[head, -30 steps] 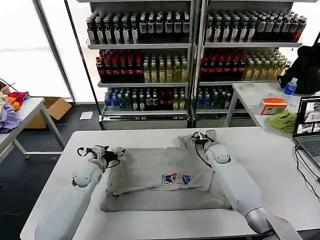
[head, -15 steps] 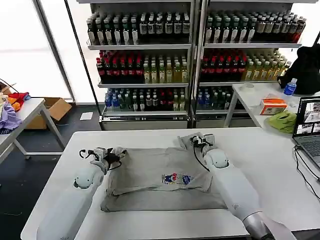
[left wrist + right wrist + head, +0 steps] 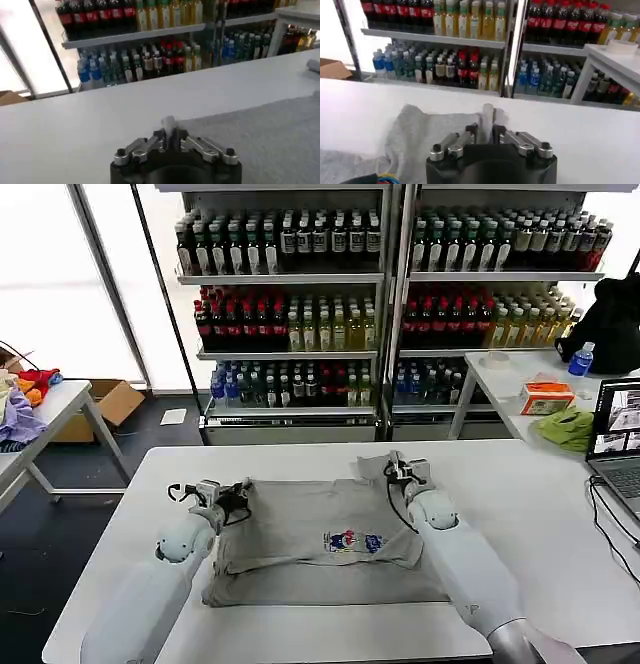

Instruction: Fold and organize the clothes.

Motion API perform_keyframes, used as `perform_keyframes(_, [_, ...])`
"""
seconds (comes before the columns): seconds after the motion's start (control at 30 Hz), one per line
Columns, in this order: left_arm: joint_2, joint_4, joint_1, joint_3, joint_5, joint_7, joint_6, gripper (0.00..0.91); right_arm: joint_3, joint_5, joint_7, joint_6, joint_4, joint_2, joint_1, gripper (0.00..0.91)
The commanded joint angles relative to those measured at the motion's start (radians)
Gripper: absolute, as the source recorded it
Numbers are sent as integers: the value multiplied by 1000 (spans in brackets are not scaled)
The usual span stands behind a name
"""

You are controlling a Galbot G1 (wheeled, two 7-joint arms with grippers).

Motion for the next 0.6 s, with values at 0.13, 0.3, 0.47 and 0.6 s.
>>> perform_keyframes(0.13, [-4, -41, 0, -18, -8, -35, -92, 10, 39, -63, -23, 42, 155, -20, -46, 0])
perform_keyframes(0.3, [0, -113, 38, -38, -6, -45, -142, 10, 61, -67, -23, 38, 293, -42, -96, 0])
perform_keyframes(0.47, [23, -209, 103, -56, -4, -38, -137, 10, 85, -36, -3, 21, 429, -60, -160, 0])
perform_keyframes(0.6, [36, -280, 164, -87, -3, -32, -130, 10, 101, -21, 20, 16, 567, -83, -224, 0])
